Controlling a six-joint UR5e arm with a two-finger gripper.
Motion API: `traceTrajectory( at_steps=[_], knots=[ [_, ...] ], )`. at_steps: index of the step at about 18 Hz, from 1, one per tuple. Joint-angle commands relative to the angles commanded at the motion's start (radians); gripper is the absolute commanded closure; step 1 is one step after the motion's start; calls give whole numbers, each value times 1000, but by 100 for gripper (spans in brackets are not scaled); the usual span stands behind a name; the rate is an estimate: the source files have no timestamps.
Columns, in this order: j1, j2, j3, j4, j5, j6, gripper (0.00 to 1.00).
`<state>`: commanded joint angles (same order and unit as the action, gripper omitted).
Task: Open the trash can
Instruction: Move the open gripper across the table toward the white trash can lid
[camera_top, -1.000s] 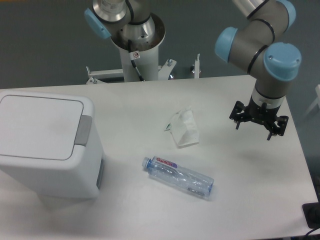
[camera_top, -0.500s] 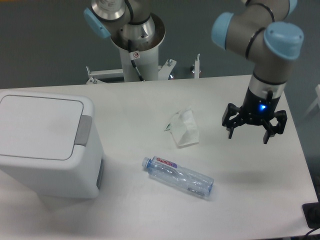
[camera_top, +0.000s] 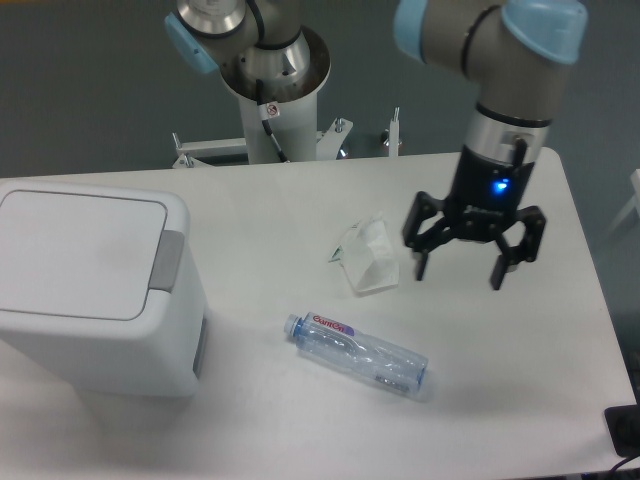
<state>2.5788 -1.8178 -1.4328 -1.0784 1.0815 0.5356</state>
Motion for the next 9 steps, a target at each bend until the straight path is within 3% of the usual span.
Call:
traceTrajectory(
  at_steps=[9],
  knots=[
    [-189, 51, -54, 0, 0, -140, 0]
  ],
)
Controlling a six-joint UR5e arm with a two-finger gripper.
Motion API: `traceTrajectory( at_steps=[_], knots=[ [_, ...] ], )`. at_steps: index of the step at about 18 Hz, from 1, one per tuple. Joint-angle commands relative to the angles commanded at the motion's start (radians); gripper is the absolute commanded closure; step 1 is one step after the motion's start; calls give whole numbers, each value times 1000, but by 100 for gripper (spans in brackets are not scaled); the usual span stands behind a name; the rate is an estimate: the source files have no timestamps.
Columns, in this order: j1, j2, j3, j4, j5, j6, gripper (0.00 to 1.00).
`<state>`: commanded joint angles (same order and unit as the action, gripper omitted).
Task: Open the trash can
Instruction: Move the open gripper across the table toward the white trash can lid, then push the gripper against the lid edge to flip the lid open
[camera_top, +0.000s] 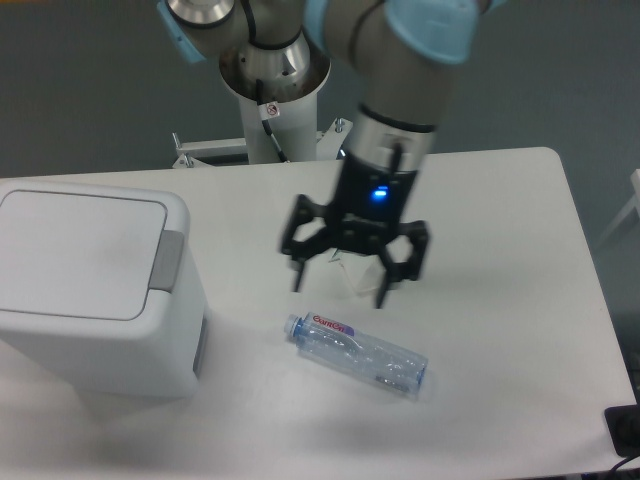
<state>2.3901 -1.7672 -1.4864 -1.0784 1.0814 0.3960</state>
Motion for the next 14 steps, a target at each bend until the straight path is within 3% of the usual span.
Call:
traceTrajectory(
  at_steps=[7, 10, 14],
  knots=[
    [-57, 64, -61, 6, 11, -40, 0],
    [-78, 72, -100, 52, 14, -40, 0],
    [-95, 90, -138, 61, 14, -40, 0]
  ],
)
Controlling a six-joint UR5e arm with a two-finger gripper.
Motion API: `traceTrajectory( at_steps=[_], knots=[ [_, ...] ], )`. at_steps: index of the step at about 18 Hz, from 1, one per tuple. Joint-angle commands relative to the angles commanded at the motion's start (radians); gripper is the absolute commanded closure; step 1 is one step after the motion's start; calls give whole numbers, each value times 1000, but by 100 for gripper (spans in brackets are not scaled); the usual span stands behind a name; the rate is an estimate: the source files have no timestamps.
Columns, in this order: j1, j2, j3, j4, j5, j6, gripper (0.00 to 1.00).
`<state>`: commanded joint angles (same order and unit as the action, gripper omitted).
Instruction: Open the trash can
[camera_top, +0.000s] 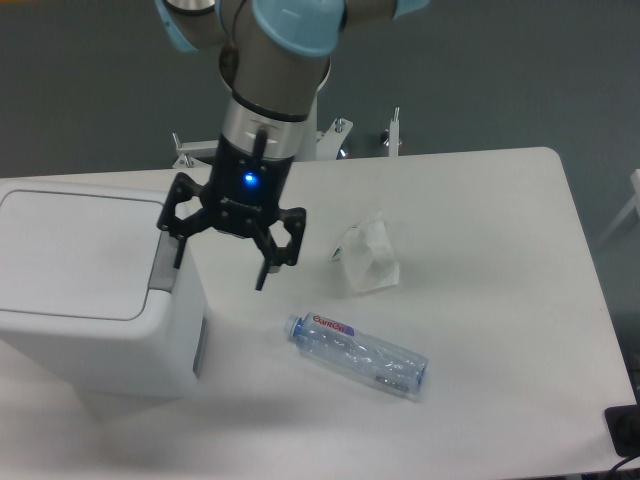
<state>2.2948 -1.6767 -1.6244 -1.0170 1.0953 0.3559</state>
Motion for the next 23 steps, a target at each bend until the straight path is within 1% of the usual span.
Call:
traceTrajectory(
  at_steps=[8, 12, 23],
  knots=[
    [-2, -6, -3, 29, 9, 0, 0],
    [-2, -11, -3, 32, 52, 0, 0],
    [-9, -18, -3, 31, 52, -2, 0]
  ],
)
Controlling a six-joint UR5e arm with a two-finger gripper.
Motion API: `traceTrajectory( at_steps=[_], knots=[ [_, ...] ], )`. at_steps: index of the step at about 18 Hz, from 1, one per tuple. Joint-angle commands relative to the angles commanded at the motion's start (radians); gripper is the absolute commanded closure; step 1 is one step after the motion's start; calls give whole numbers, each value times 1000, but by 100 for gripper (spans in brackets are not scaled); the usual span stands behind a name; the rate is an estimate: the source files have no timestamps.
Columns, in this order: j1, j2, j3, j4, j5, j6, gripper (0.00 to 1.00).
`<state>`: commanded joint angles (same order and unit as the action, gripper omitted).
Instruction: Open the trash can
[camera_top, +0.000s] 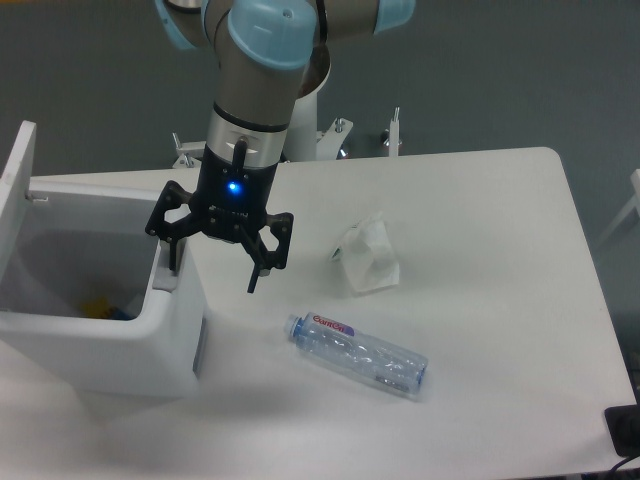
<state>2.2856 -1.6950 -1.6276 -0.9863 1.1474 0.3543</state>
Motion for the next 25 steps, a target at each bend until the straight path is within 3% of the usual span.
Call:
traceTrajectory(
  at_steps=[8, 14, 17, 22, 25],
  knots=[
    [11, 0, 32, 5, 0, 2, 0],
    [104, -17, 71, 11, 5, 15, 0],
    [184, -73, 75, 34, 5, 118, 0],
    [245, -173, 172, 35, 8, 207, 0],
    [304, -189, 175, 35, 44, 264, 0]
  ],
)
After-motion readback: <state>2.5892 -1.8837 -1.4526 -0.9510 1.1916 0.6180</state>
